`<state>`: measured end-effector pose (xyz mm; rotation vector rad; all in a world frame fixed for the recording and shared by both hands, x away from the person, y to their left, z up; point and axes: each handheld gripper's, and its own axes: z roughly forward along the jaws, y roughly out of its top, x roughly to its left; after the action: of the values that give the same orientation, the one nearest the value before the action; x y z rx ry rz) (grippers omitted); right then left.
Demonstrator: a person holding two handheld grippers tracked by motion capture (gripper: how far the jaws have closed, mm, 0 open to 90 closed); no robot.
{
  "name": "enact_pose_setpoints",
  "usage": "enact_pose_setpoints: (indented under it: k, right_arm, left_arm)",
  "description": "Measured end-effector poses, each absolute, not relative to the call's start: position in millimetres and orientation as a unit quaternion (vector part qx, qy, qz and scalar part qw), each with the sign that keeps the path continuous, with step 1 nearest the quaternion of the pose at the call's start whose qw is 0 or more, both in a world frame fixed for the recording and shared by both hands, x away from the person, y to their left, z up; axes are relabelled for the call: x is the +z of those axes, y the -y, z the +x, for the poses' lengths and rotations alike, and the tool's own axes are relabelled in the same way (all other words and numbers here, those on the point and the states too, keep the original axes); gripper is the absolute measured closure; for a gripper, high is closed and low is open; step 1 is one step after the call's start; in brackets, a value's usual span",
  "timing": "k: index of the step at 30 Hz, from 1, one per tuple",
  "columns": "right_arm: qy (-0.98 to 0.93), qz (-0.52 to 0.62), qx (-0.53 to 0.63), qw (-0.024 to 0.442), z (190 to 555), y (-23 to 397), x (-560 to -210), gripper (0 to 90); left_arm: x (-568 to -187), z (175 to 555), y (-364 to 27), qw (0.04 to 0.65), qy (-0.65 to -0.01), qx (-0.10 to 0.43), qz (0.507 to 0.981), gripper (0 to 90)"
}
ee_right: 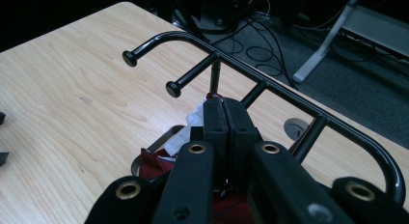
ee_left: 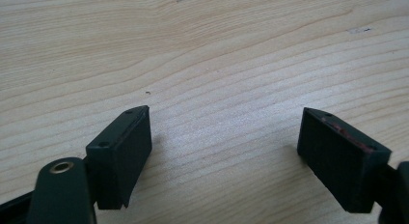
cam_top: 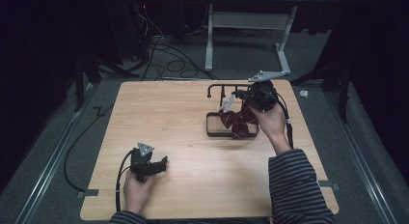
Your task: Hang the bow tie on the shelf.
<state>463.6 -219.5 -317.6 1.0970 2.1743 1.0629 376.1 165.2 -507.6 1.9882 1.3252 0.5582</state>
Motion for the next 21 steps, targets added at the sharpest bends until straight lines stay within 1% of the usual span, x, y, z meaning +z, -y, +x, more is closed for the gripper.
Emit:
enact_pose_setpoints:
  k: [21]
  right_arm:
    - [-0.788, 0.414, 0.383, 0.247, 480, 218, -317, 90.0]
  left_arm:
    - [-508, 376, -165, 0.337, -0.509, 0.214, 0.763, 20.1]
